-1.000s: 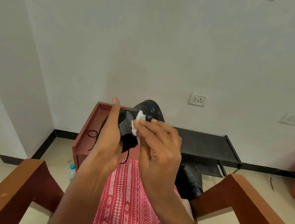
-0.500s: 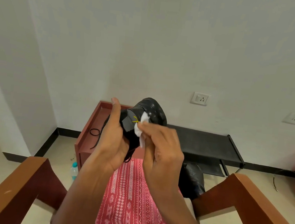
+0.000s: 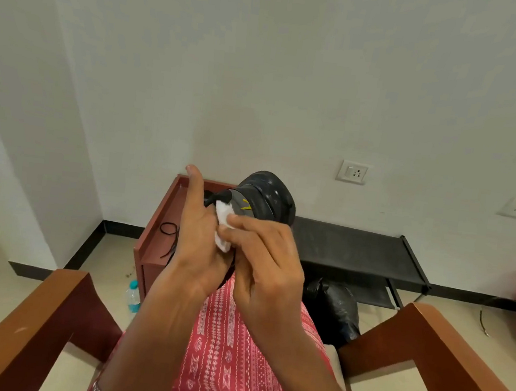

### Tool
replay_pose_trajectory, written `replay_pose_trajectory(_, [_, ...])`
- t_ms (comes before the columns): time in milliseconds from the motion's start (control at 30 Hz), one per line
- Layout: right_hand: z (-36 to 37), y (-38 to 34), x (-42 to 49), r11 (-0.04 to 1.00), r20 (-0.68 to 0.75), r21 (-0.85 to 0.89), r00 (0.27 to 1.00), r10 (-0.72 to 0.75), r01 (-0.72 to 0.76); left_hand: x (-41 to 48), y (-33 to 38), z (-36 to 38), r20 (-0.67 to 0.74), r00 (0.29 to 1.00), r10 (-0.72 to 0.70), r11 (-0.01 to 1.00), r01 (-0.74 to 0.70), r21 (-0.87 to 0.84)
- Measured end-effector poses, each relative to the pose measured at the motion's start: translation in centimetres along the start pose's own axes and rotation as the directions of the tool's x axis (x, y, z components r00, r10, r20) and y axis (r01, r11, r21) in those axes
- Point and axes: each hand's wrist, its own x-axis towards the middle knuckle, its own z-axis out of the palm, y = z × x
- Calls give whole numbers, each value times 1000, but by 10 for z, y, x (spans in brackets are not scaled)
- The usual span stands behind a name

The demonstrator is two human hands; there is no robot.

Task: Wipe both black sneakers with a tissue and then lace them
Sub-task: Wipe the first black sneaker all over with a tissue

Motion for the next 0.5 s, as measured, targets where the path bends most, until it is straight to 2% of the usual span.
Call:
replay_pose_trajectory(133, [-8, 16, -27, 998, 56, -38, 997, 51, -49, 2, -3, -5, -20, 998, 59, 994, -57, 97])
replay_pose_trajectory(233, [-16, 14, -23, 998, 41, -32, 998, 50, -49, 6, -4, -6, -46, 996, 81, 990, -75, 123])
replay_pose_trajectory(367, [-9, -1, -2, 999, 18, 42, 999, -26, 26, 4, -4, -4, -10, 999, 47, 998, -47, 46])
replay_pose_trajectory(500, [4, -8, 12, 996, -27, -83, 999, -22, 20, 5, -8, -7, 2, 999, 52, 998, -52, 28])
